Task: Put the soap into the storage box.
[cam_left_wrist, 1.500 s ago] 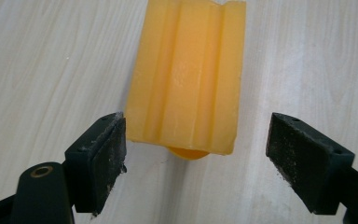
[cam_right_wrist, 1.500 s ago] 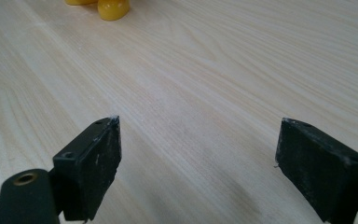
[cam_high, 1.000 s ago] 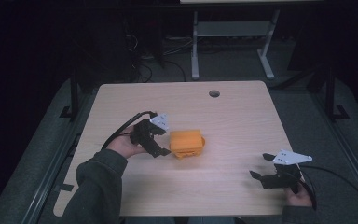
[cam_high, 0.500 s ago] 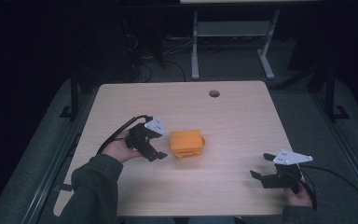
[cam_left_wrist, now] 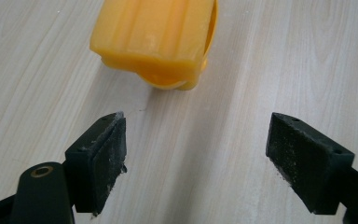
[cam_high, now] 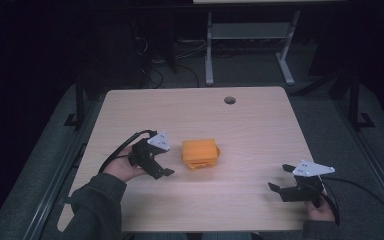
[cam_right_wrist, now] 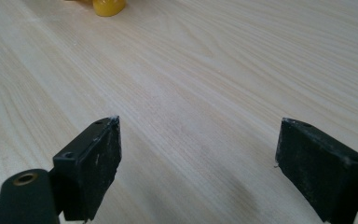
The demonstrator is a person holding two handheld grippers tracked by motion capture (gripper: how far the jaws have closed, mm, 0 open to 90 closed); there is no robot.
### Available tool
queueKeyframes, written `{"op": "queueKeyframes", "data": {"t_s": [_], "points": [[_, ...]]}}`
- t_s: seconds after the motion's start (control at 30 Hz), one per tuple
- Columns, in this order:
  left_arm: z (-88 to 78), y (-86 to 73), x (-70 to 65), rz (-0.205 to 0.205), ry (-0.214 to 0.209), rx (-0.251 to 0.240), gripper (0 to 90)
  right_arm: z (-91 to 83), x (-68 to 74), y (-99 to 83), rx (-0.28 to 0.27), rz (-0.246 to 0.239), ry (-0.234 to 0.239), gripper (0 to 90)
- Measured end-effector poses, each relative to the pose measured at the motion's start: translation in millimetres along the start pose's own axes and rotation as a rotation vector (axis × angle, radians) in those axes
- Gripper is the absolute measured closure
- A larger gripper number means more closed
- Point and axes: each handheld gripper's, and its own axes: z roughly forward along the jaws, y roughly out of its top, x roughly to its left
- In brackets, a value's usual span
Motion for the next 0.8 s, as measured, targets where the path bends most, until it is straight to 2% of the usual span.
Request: {"op": "queueKeyframes", "data": {"t_s": [0.07,0.13,0.23,0.27,0.37,0.73,0.8], "points": [[-0.5,-2.7,-0.6,0.012,0.0,0.007,19.5,-0.1,-0.1,-0.1,0.0,0.0,-0.001,13.7],[-0.1,-5.3,-1.9,-0.002,-0.001,-0.006,19.5,-0.4,-0.4,-0.2,0.0,-0.003,-0.004,13.7],[-1.1,-8.9,-2.9,0.008,0.005,-0.001,19.5,-0.4,-0.4,-0.4,0.003,0.001,-0.003,13.7],[-1.0,-10.3,-3.9,-0.005,0.005,-0.012,19.4,0.1,-0.5,-0.7,0.006,0.003,-0.003,13.7],[-2.5,-14.4,-5.2,0.003,0.009,-0.008,19.4,0.4,-0.4,-0.8,0.01,0.005,-0.003,13.7],[-5.4,-32.3,-10.6,-0.024,0.021,-0.031,19.5,1.7,-1.1,-1.8,0.012,0.0,-0.013,13.7],[-5.2,-37.4,-11.4,-0.021,0.025,-0.02,19.4,1.5,-1.1,-1.3,0.013,0.004,-0.019,13.7]]}}
